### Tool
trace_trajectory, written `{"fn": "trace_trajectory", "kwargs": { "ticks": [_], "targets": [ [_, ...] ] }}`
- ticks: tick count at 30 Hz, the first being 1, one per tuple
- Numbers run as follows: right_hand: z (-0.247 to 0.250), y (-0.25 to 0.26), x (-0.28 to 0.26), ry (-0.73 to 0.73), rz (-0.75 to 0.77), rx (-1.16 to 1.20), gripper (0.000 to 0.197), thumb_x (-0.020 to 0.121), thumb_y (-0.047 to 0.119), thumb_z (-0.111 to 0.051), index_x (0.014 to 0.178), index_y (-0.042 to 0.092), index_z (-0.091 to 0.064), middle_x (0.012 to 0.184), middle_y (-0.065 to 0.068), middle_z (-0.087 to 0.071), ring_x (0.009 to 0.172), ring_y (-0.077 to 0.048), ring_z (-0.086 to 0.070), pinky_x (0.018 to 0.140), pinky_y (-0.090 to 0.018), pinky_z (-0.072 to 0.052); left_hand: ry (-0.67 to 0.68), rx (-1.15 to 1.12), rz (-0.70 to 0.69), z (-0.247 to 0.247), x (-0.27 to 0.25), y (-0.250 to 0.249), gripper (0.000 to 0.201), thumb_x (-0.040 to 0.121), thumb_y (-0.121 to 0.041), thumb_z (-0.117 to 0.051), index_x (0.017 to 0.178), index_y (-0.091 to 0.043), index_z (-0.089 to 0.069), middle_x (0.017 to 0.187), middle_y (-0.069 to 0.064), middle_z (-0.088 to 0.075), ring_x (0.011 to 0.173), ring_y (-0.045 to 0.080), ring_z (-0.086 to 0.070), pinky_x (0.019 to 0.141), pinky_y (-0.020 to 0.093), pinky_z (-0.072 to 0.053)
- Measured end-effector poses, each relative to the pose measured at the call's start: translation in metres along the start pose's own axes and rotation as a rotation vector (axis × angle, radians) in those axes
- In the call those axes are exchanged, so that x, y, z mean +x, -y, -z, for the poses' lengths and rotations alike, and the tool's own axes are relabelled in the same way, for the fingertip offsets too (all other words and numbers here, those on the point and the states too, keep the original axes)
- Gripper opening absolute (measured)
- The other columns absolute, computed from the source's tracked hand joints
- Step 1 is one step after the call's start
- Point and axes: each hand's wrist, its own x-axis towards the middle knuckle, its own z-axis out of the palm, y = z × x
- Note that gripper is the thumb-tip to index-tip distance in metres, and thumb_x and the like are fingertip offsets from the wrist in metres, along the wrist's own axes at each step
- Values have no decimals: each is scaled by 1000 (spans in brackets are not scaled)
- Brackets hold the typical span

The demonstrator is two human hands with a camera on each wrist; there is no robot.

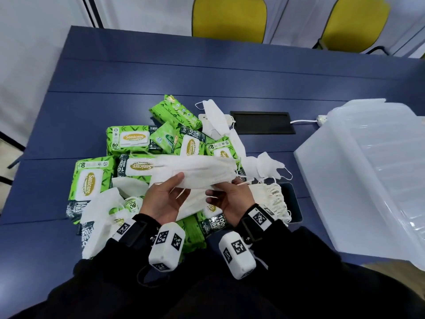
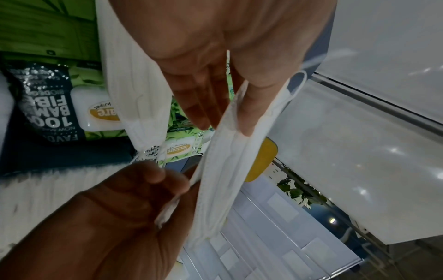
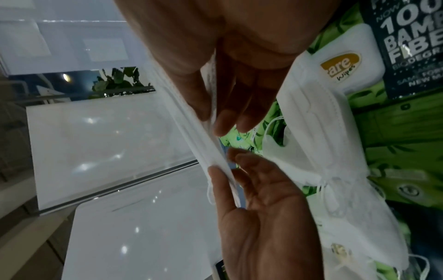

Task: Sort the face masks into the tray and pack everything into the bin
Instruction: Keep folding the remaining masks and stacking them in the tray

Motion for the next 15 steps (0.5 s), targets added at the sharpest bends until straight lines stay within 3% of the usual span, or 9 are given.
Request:
{"fn": "trace_trajectory", "kwargs": {
  "ticks": [2, 4, 8, 11, 13, 15],
  "targets": [
    [1, 0, 0, 4, -6, -20, 14, 90, -9, -60, 92, 4, -64, 65, -11, -67, 52, -24, -66, 48, -32, -55, -27, 35, -45, 7, 4, -5, 30, 74, -5, -79, 99, -15, -66, 92, 5, -73, 74, 17, -70, 63, 27, -59],
    [4, 2, -1, 5, -28, -35, 6, 96, 3, -60, 95, 5, -65, 69, -10, -67, 58, -27, -68, 51, -34, -56, -42, 89, -76, 15, 7, -9, 38, 72, -4, -81, 102, -20, -64, 95, 5, -72, 75, 18, -68, 62, 26, -58],
    [12, 9, 3, -26, -71, -22, 28, 98, 27, -63, 109, 2, -68, 92, -17, -65, 75, -33, -70, 61, -41, -58, -72, 102, -97, 29, 10, -13, 46, 73, -3, -81, 113, -18, -64, 102, 8, -72, 81, 22, -69, 62, 29, -58],
    [21, 16, 6, -16, -79, -7, 30, 98, 34, -61, 95, 5, -69, 89, -15, -65, 75, -32, -69, 65, -42, -58, -74, 89, -106, 34, 8, -13, 55, 70, -3, -82, 120, -19, -63, 109, 10, -73, 87, 24, -70, 70, 32, -60],
    [26, 20, 7, 19, -99, 2, 46, 100, 48, -54, 98, 5, -69, 88, -15, -67, 76, -30, -68, 68, -42, -56, -76, 96, -124, 34, 6, -12, 58, 68, -3, -82, 120, -19, -63, 108, 10, -73, 86, 24, -70, 73, 34, -59],
    [29, 23, 7, 55, -110, -18, 53, 93, 55, -60, 103, 3, -68, 87, -13, -68, 78, -30, -67, 69, -43, -57, -77, 106, -146, 32, 3, -8, 56, 68, -2, -81, 119, -18, -63, 104, 9, -74, 83, 23, -71, 74, 33, -60]
  ]
}}
